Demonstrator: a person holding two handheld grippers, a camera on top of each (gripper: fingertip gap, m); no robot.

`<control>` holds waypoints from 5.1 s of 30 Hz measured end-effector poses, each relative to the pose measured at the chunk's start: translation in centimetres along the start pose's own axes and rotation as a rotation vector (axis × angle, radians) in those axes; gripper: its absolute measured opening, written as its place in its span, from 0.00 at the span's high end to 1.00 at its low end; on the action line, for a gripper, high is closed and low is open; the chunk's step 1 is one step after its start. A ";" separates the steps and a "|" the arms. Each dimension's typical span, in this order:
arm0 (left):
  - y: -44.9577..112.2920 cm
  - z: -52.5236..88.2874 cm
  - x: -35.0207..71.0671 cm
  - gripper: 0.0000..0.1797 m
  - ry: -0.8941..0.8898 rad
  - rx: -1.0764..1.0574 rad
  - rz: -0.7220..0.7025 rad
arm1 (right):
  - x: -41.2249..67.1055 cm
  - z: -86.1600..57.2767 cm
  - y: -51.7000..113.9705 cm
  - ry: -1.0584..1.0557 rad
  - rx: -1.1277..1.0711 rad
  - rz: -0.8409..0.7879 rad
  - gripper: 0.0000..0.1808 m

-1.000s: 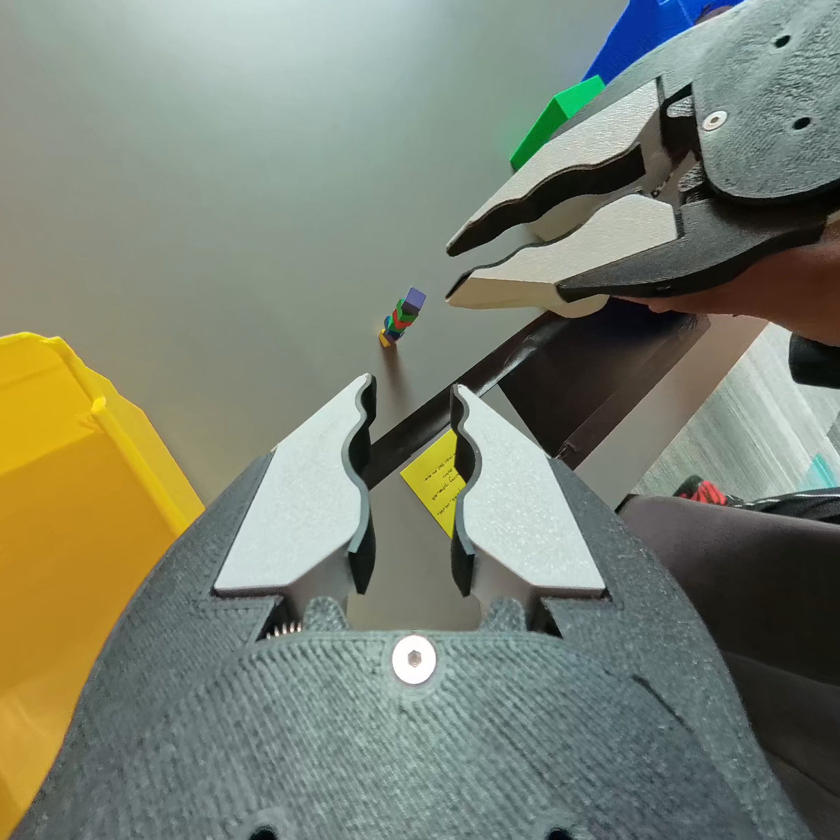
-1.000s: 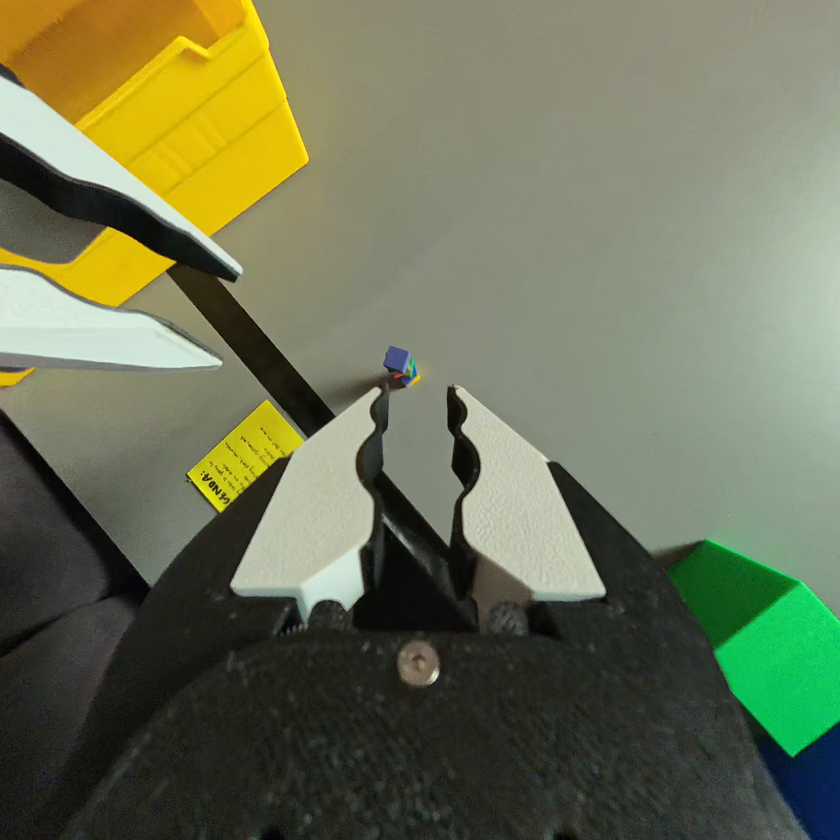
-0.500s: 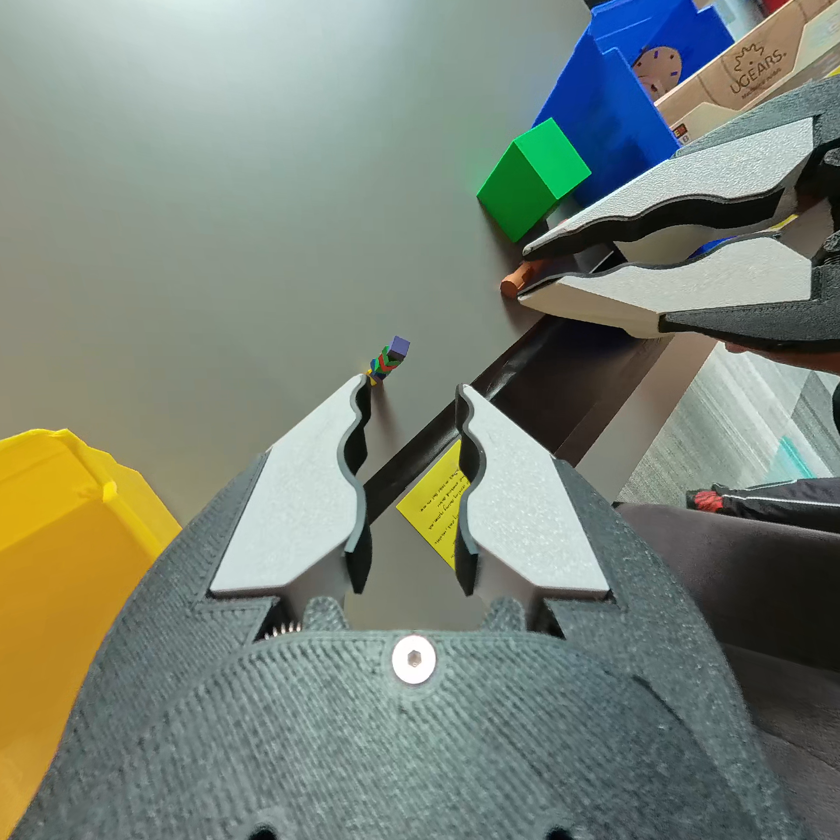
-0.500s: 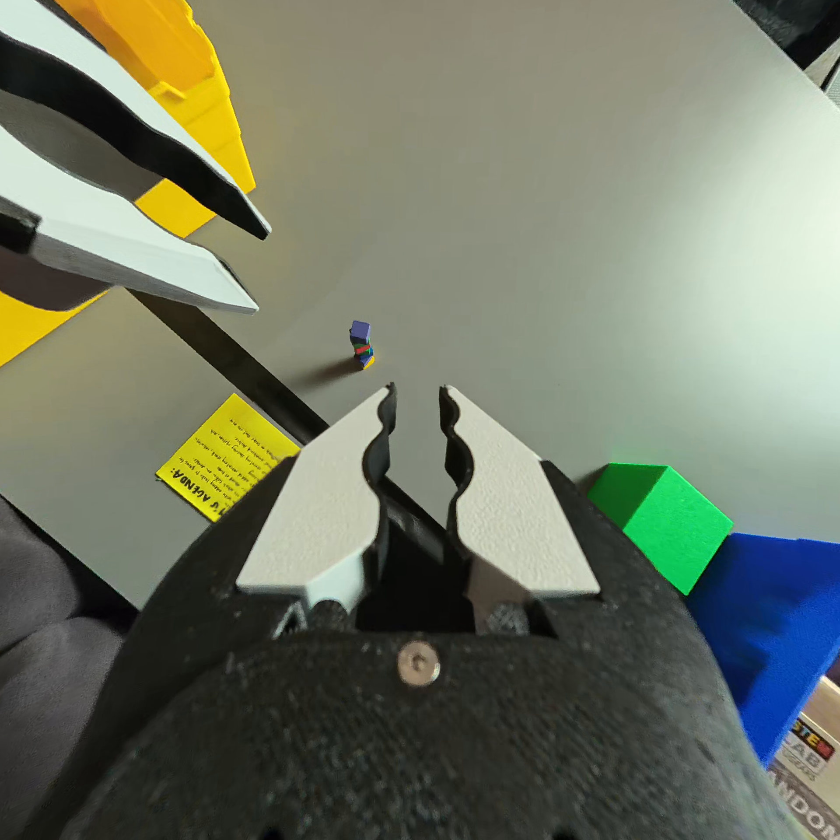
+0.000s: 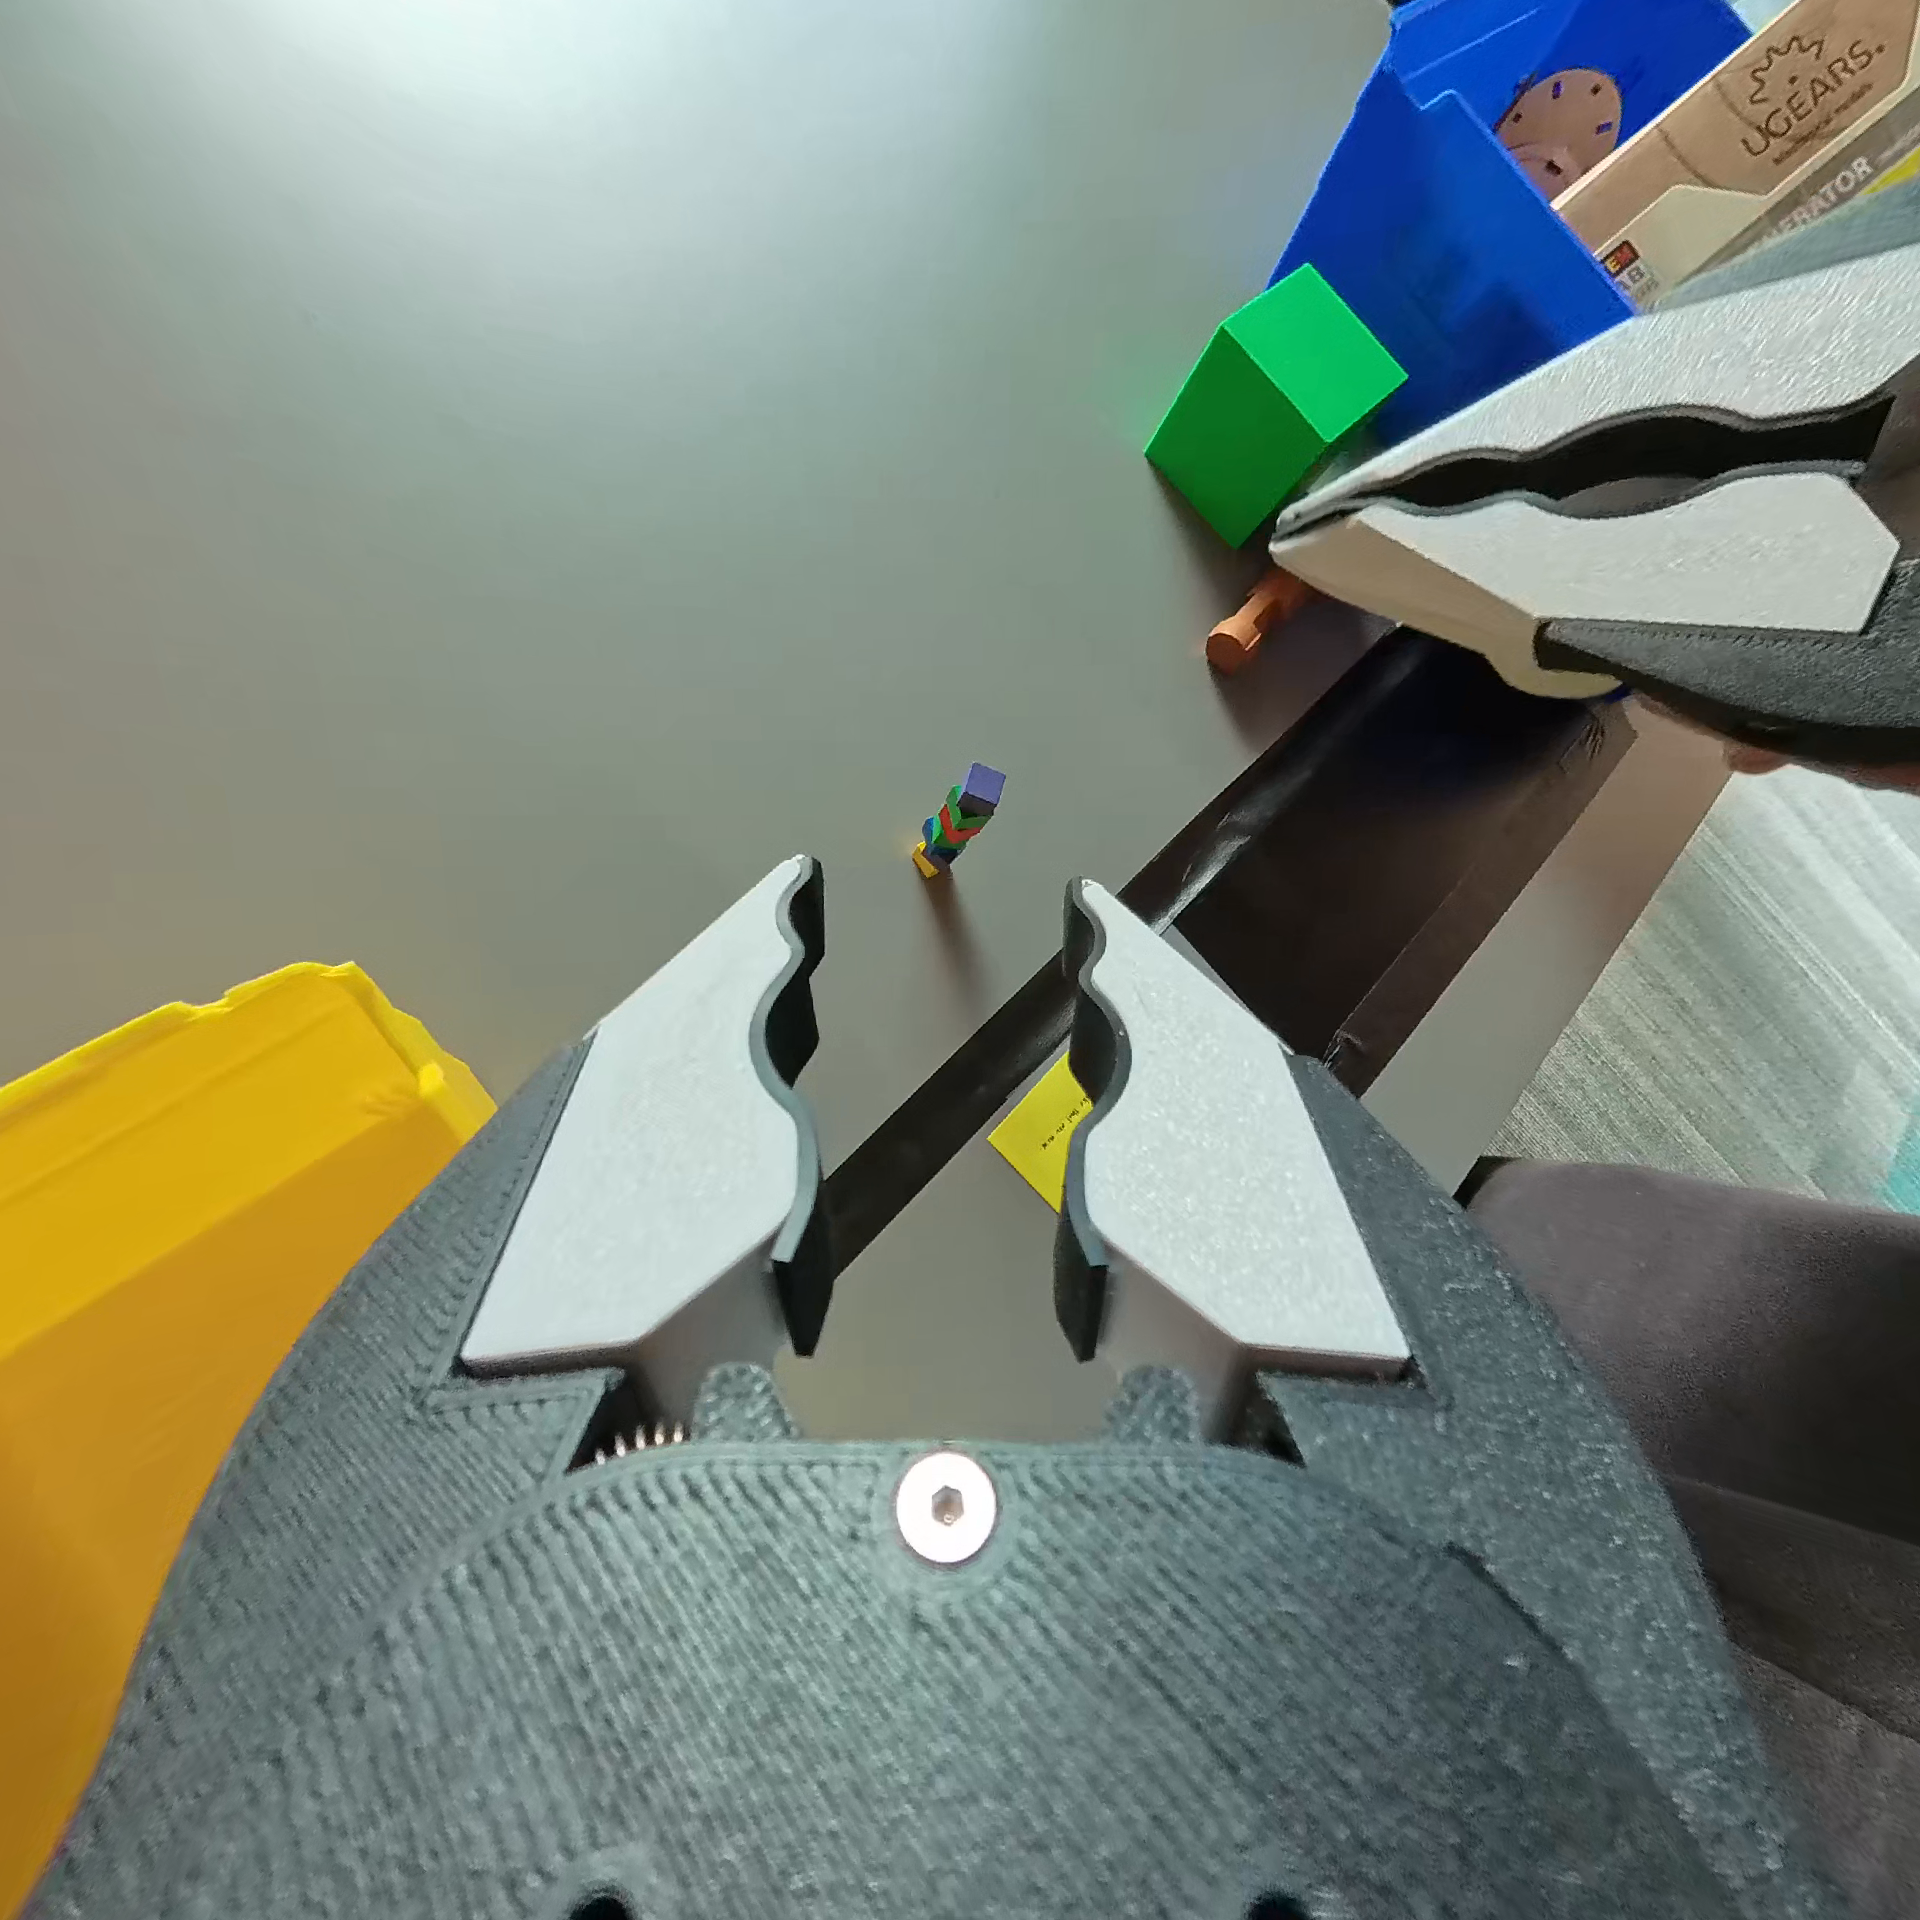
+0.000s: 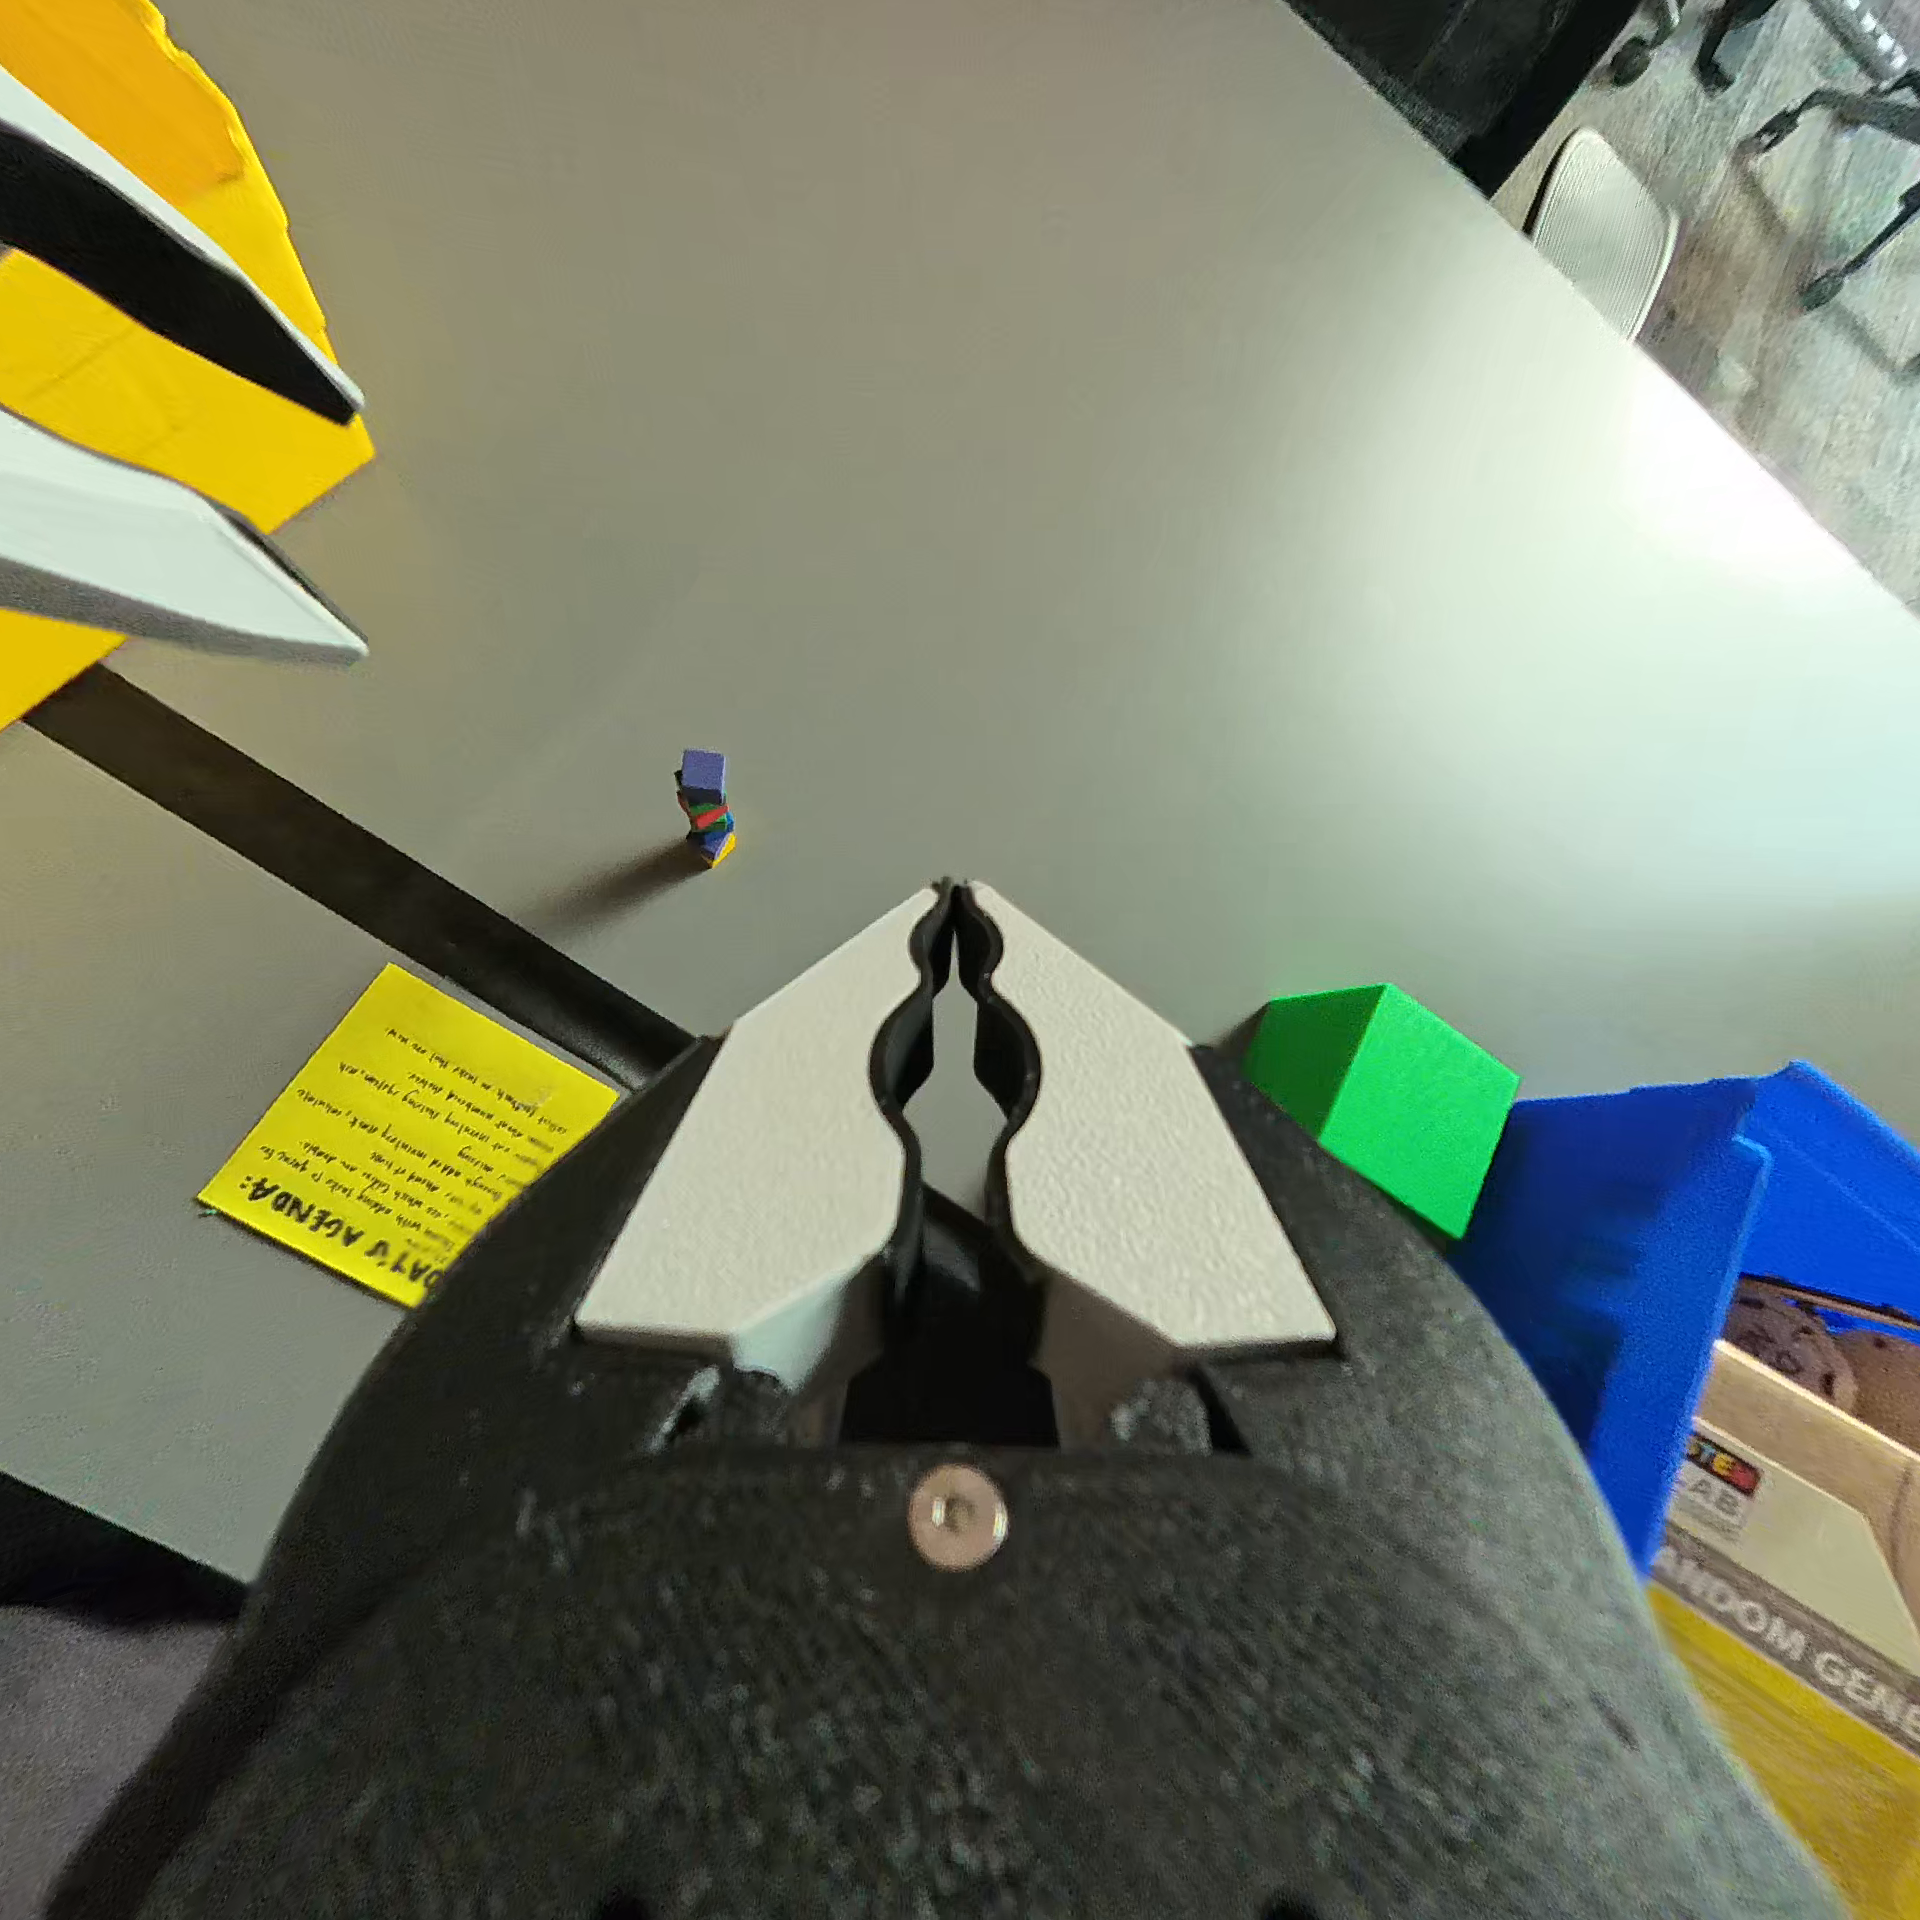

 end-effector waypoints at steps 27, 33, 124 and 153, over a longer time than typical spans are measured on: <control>-1.8 2.1 -1.4 1.00 -0.135 0.118 -0.047 | -3.5 11.6 5.6 -0.582 0.360 0.049 1.00; -2.3 1.7 -2.5 1.00 -0.162 0.104 -0.051 | -3.6 11.3 7.6 -0.702 0.334 0.073 1.00; 14.2 2.6 -2.2 0.96 -0.046 0.167 0.168 | -10.1 0.4 8.7 0.039 0.350 0.143 0.85; 11.0 0.1 -5.9 0.79 -0.058 0.052 0.172 | -5.7 5.1 7.1 -0.135 0.545 0.000 0.93</control>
Point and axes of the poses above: each gripper's, where its closed fingertips meet, y out along the fingers, x out of its top, z = x × y across the jaws, the point moved 3 cm from there along -y, back along the fingers, and after that the axes turned 9 degrees about -x, right-handed, at the moved point
